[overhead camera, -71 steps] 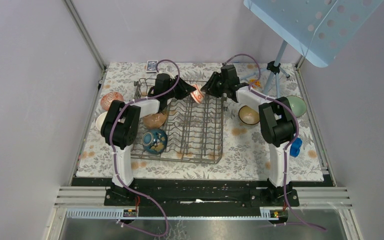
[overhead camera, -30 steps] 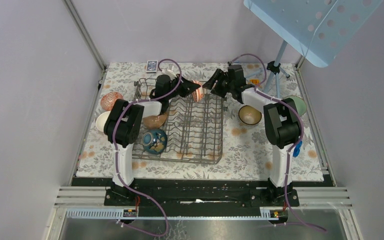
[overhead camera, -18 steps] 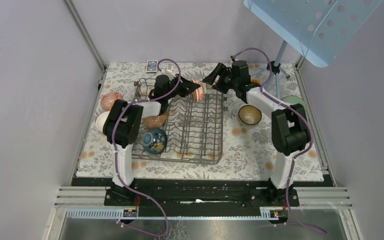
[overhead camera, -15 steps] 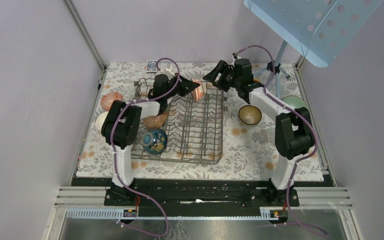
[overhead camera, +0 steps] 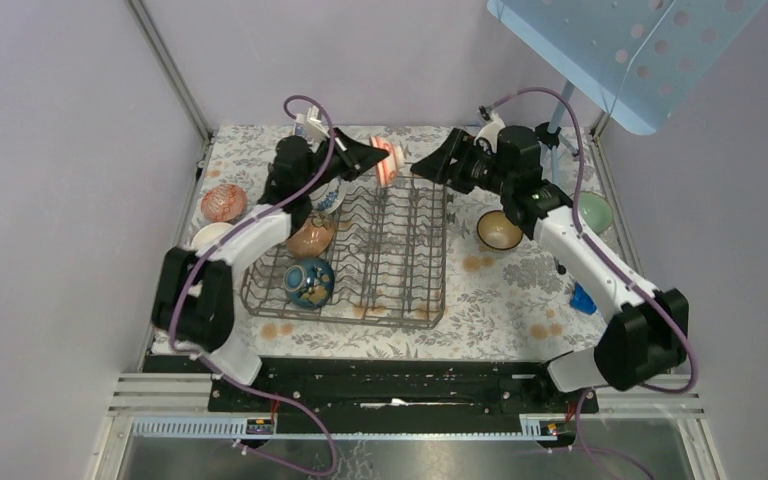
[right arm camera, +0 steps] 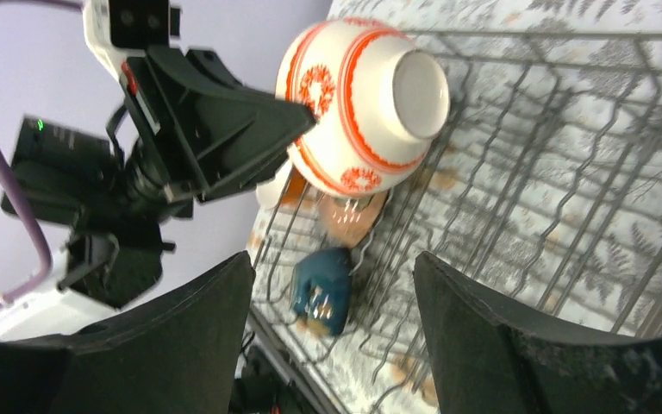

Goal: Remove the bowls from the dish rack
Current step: Pick up the bowl from the dish rack.

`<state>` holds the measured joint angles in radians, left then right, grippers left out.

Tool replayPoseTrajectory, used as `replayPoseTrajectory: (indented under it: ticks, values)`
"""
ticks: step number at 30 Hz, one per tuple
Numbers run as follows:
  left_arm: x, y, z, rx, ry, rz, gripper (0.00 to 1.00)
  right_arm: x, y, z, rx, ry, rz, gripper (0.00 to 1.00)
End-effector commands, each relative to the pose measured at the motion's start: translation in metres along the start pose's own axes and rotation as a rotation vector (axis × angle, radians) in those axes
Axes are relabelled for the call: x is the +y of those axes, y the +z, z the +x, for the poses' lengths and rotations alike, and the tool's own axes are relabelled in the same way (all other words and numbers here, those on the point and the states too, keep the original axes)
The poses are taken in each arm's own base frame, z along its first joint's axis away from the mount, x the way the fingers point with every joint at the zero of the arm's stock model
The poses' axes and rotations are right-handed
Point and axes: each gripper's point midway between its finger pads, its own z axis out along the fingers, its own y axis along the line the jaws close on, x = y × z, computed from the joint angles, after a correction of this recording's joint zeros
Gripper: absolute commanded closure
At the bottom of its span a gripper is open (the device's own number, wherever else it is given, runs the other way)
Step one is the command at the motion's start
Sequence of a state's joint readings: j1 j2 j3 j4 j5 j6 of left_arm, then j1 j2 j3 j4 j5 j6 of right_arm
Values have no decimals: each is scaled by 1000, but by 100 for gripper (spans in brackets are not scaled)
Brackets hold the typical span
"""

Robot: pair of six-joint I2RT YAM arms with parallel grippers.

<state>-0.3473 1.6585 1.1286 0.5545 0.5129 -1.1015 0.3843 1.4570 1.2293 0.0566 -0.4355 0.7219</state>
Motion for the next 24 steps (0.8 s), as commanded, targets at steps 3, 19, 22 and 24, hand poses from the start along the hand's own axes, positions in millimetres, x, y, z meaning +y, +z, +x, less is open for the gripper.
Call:
replayPoseTrajectory:
  ticks: [3, 19, 22, 24]
  values:
    - [-60, -58, 11, 17, 326, -60, 100, 53, -81, 41, 81, -216, -52, 24]
    - [-98, -161, 152, 295, 1168, -240, 100, 36, -173, 72, 151, -309, 139, 26]
    - [-96, -173, 180, 379, 1379, -265, 100, 34, -178, 71, 167, -328, 168, 27]
    - [-95, -178, 190, 416, 1492, -279, 100, 34, -178, 75, 199, -330, 169, 28]
